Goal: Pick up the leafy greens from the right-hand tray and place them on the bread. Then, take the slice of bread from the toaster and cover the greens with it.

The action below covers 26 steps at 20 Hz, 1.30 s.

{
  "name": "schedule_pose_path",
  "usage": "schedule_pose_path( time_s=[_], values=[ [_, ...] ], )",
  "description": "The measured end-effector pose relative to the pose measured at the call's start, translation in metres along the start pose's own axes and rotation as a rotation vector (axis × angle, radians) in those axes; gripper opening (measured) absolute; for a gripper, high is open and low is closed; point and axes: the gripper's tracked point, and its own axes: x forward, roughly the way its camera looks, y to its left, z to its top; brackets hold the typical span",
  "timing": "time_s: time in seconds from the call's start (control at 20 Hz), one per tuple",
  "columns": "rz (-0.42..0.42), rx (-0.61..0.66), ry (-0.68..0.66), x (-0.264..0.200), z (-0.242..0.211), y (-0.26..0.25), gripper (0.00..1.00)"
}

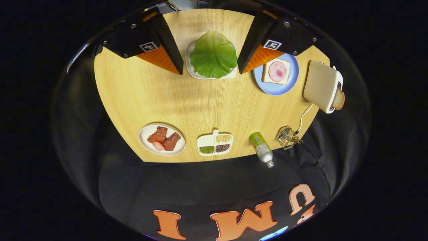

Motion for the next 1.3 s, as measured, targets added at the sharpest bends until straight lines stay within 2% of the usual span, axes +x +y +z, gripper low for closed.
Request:
schedule_pose_path(
  time_s=[0.25, 0.6, 0.9, 1.3],
  values=[
    [-0.002, -0.047, 0.165, 0.032, -0.038, 0.002, 0.97],
    [-0.011, -0.132, 0.301, 0.067, -0.066, 0.006, 0.96],
    [-0.033, -0.158, 0.372, 0.089, -0.079, 0.008, 0.96],
    [-0.074, -0.14, 0.398, 0.099, -0.087, 0.009, 0.86]
  ],
)
